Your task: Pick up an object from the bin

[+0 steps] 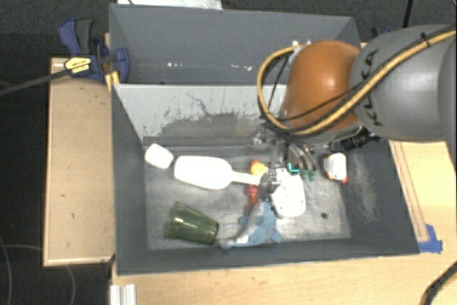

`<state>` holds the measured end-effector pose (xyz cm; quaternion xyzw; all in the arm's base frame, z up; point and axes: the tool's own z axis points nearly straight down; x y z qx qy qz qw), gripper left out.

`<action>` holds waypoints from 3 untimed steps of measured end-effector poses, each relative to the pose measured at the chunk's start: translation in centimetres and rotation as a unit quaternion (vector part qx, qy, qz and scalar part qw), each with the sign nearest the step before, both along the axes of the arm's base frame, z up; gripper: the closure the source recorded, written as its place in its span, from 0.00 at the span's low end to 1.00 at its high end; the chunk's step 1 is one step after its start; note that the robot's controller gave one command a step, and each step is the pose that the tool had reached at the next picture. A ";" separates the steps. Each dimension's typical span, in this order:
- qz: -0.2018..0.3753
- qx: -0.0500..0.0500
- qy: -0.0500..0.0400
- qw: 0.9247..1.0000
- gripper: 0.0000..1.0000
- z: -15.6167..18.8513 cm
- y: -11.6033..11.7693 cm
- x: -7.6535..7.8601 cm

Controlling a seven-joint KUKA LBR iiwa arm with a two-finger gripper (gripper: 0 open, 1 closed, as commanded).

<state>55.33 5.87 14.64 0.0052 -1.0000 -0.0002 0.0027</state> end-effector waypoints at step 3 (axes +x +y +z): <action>0.051 0.000 -0.003 0.999 1.00 -5.4 -0.2 1.2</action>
Offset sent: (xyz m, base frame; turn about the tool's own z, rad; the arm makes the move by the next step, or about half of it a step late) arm -0.0002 0.0380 -0.0764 0.1526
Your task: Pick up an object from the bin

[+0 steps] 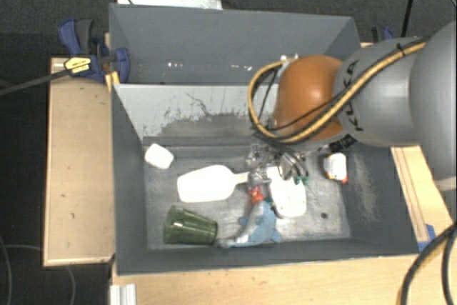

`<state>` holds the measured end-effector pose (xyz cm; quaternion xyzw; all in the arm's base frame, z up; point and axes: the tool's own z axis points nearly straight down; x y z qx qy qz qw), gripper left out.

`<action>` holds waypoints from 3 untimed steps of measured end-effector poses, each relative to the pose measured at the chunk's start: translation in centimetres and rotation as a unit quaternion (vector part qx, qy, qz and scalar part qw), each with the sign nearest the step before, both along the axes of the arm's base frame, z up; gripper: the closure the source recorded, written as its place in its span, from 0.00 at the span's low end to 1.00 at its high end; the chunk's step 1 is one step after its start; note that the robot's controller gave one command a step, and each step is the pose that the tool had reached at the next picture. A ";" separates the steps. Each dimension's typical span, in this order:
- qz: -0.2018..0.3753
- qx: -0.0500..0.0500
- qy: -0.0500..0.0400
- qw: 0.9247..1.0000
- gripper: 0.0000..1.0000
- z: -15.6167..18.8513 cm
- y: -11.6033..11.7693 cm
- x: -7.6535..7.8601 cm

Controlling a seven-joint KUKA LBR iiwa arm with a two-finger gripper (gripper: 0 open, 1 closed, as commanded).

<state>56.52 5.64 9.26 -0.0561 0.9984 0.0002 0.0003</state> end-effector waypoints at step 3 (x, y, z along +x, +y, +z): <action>-0.004 0.000 -0.004 1.000 1.00 7.0 0.4 -2.6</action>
Offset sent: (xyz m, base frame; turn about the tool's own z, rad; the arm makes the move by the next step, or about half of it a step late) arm -0.0284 -0.0112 0.1418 0.0011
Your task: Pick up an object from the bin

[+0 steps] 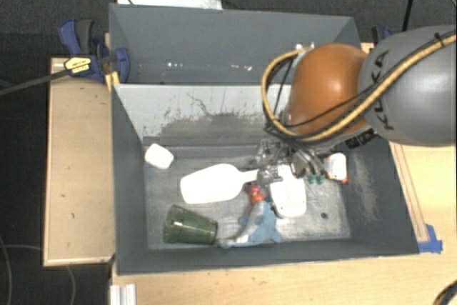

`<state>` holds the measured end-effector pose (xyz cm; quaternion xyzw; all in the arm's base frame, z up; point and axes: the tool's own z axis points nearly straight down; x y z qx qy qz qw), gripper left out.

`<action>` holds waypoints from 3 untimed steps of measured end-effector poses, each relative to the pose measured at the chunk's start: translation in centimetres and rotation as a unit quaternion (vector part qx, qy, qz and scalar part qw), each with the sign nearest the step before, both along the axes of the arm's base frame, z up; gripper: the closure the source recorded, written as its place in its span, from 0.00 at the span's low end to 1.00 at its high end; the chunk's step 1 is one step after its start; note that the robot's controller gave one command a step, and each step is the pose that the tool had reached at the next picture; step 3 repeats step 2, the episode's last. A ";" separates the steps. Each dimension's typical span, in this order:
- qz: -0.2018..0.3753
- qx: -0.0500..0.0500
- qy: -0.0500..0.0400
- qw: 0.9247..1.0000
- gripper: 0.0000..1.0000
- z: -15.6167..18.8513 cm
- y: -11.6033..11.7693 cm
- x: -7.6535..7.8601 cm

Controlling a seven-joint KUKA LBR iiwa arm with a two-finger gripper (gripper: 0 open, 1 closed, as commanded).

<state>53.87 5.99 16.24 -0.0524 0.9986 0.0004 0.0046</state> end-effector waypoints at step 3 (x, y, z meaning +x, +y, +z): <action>0.003 -0.001 0.008 1.000 1.00 4.3 -0.6 -0.9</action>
Offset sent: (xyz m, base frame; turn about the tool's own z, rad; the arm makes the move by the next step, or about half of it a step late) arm 0.0030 0.0149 0.1010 -0.0239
